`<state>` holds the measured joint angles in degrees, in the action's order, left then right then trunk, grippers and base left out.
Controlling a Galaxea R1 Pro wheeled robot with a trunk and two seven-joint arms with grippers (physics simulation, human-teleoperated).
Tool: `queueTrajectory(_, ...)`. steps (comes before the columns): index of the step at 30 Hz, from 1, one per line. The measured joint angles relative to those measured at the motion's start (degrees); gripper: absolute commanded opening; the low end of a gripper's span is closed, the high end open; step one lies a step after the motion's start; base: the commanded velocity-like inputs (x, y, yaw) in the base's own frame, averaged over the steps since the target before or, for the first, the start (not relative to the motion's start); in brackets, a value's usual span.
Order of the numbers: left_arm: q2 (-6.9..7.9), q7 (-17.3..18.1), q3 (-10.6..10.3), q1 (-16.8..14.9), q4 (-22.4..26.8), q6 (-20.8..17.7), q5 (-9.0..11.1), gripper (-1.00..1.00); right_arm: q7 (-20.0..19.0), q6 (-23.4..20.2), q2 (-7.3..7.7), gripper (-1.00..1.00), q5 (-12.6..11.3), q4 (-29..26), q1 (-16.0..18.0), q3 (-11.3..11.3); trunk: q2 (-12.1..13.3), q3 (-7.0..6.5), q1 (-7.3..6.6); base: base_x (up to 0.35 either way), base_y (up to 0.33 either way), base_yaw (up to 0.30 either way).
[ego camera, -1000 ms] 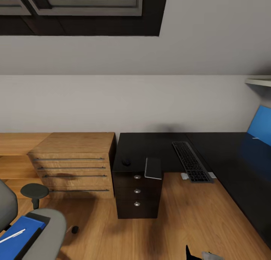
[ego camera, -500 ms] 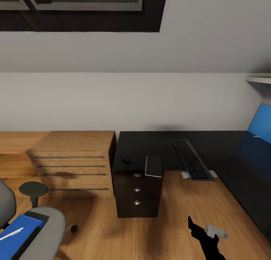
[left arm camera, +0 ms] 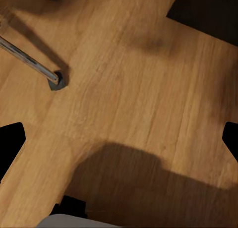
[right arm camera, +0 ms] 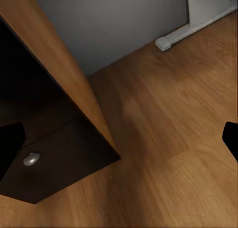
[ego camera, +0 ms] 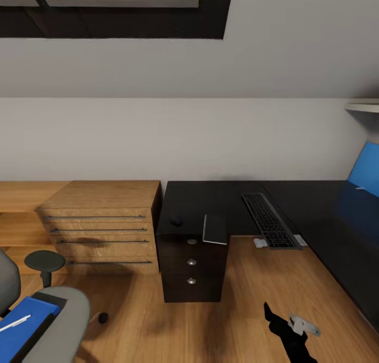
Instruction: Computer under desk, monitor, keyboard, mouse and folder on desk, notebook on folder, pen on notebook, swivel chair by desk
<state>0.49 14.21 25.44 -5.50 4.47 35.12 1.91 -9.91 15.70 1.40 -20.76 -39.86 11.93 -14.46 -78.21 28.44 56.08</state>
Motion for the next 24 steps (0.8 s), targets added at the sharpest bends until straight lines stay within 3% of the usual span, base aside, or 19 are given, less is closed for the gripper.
queueTrajectory(4, -0.09, 0.00, -0.02, 0.00, 0.77, -1.81, -0.01, 1.00, 0.03, -2.50, 1.08, 1.00, -1.85, -0.94, 0.01, -1.03, -1.61, 0.72, 0.88, 0.000, 0.000, 0.000)
queueTrajectory(7, -0.35, 0.03, -0.01, 0.00, 1.39, -3.73, -0.01, 1.00, -0.05, -7.25, 2.00, 1.00, -5.92, -2.58, 0.04, -2.37, -2.81, 1.26, 1.54, 0.000, 0.000, 0.000)
queueTrajectory(13, -0.59, 0.03, -0.04, -0.01, 3.23, -5.19, 0.00, 1.00, -0.24, -18.39, 5.20, 1.00, -17.58, -7.99, 0.19, -3.24, -5.22, 2.33, 2.86, 0.000, 0.000, 0.000)
queueTrajectory(14, -0.76, -0.03, -0.09, -0.01, 4.05, -5.33, 0.00, 1.00, -0.28, -21.21, 6.09, 1.00, -20.70, -9.36, 0.27, -3.28, -5.62, 2.51, 3.07, 0.000, 0.000, 0.000)
queueTrajectory(16, -0.97, -0.04, -0.12, -0.01, 5.16, -5.51, -0.03, 1.00, -0.32, -24.22, 7.02, 1.00, -23.94, -10.63, 0.34, -3.33, -6.42, 2.87, 3.51, 0.000, 0.000, 0.000)
queueTrajectory(17, -1.29, -0.10, -0.15, -0.01, 6.42, -5.99, -0.07, 1.00, -0.38, -26.88, 7.98, 1.00, -27.00, -11.70, 0.41, -3.36, -6.82, 3.05, 3.73, 0.000, 0.000, 0.000)
queueTrajectory(19, -1.71, -0.25, -0.19, -0.01, 7.83, -7.08, -0.11, 1.00, -0.42, -29.17, 8.97, 1.00, -30.03, -12.63, 0.45, -3.38, -7.62, 3.41, 4.17, 0.000, 0.000, 0.000)
queueTrajectory(20, -2.13, -0.40, -0.25, -0.01, 9.50, -8.80, -0.15, 1.00, -0.46, -30.78, 9.86, 1.00, -32.72, -13.35, 0.47, -3.40, -8.02, 3.59, 4.39, 0.000, 0.000, 0.000)
queueTrajectory(24, -3.38, -0.59, -0.43, 0.00, 15.74, -15.18, -0.21, 1.00, -0.53, -32.83, 11.48, 1.00, -38.05, -14.27, 0.51, -3.41, -9.63, 4.31, 5.27, 0.000, 0.000, 0.000)
